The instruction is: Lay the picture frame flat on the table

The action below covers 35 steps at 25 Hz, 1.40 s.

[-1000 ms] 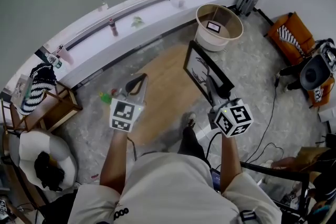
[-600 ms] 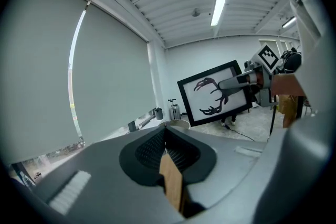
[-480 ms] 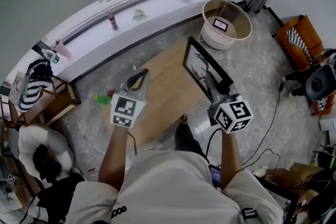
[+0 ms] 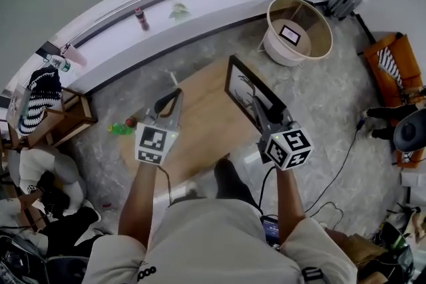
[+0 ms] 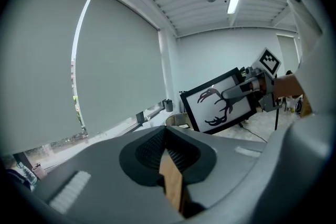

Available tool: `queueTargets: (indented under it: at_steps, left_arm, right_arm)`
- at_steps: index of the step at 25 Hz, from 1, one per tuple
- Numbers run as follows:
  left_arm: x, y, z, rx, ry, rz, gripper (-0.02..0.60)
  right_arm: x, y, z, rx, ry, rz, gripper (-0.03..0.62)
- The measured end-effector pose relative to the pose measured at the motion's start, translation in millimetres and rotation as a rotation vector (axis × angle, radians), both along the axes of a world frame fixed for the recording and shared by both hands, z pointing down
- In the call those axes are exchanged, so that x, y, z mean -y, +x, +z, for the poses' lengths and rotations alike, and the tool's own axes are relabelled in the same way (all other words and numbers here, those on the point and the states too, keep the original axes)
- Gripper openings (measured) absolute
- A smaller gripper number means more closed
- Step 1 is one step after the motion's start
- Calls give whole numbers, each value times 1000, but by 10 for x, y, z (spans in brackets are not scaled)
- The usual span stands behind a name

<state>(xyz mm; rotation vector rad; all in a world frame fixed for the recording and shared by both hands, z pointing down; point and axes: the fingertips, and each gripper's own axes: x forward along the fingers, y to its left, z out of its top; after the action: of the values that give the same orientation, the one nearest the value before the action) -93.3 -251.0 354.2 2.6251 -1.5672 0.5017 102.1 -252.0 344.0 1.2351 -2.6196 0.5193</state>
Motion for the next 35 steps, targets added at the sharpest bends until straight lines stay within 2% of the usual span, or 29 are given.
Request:
queueTargets:
  at_steps: [10,23,35]
  left_arm:
    - [422,90,723,7,-113,-71,11]
    - [638,181,1556,-6,-254,-195,11]
    - [866,272,2378,-43,-361,-257,11]
  right_arm:
    - [656,101,769,17,-154,-62,14]
    - [1064,202,1770,4,-323,-142,14]
    - [1434,192,2833,-5,-466,-164,14]
